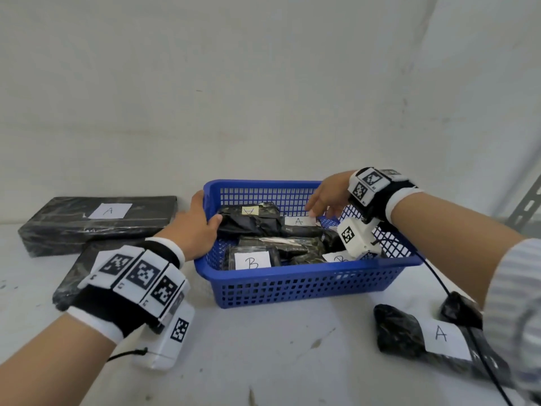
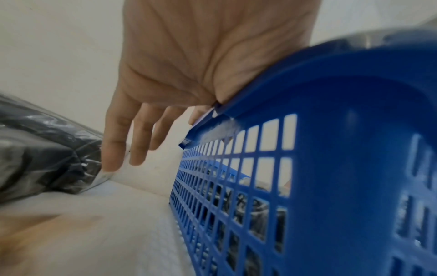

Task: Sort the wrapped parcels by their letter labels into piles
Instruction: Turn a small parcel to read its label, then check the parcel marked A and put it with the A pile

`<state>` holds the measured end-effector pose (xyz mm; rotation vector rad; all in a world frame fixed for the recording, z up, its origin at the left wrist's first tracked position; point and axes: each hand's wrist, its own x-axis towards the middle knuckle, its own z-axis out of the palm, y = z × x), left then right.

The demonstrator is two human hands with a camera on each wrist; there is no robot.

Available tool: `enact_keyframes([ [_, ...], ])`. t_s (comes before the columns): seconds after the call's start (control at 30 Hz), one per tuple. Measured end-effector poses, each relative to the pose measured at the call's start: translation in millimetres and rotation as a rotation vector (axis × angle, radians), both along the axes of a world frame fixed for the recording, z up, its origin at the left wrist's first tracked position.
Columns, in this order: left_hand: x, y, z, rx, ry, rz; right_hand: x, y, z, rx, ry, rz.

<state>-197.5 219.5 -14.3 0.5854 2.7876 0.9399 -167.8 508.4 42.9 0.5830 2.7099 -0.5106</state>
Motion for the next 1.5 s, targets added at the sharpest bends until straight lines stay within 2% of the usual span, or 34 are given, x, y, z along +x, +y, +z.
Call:
enact_keyframes([
  [0.1,-0.7,-1.3,-0.1,-0.074,-0.015,0.087,17.2,-1.8,29.6,-0.083,0.073,-0.005],
  [0.23,16.2,-4.6,9.5,-0.04,-0.001,0.121,64.0,-3.7,71.7,-0.204,0.211,-0.02],
  [0.33,32.7,-9.4,17.3,-0.009,0.201,0.144,111.6,-5.0,89.6,-0.229,0.296,-0.017],
  [0.43,55.3,-15.0,29.6,0.157,0.384,0.182,164.2,-4.5,91.9,-0.257,0.41,-0.05],
  [0.5,76.0,-17.6,37.2,0.232,0.452,0.137,197.4,-2.1,83.9,-0.234,0.481,-0.071],
  [0.67,132.6,-25.4,28.4,0.328,0.296,-0.014,264.6,-5.2,30.9,-0.14,0.426,-0.065],
  [0.83,158.6,-26.9,-3.6,0.223,0.157,-0.046,295.4,-16.4,-37.2,0.085,0.139,-0.061],
  [0.93,168.8,-26.6,-14.6,0.18,0.106,-0.072,295.6,-21.6,-60.3,0.267,0.063,-0.044],
  [1.03,177.6,-28.3,-16.0,0.194,0.045,-0.11,295.3,-27.9,-60.1,0.269,0.107,-0.041],
  [1.13,188.4,-31.2,-11.4,0.212,0.008,-0.196,296.9,-40.9,-48.4,0.13,0.224,-0.037],
  [1.2,197.5,-33.1,-2.6,0.236,-0.025,-0.278,297.1,-57.0,-32.3,0.057,0.335,0.034],
  [1.27,206.3,-35.2,10.9,0.353,-0.095,-0.343,295.1,-79.7,-11.3,0.02,0.448,0.144],
  [1.4,211.1,-39.3,42.3,0.778,-0.319,-0.377,276.9,-120.5,23.7,-0.038,0.655,0.292],
  [1.5,199.7,-50.4,62.0,1.078,-0.323,-0.347,258.2,-141.1,39.3,-0.074,0.752,0.332],
])
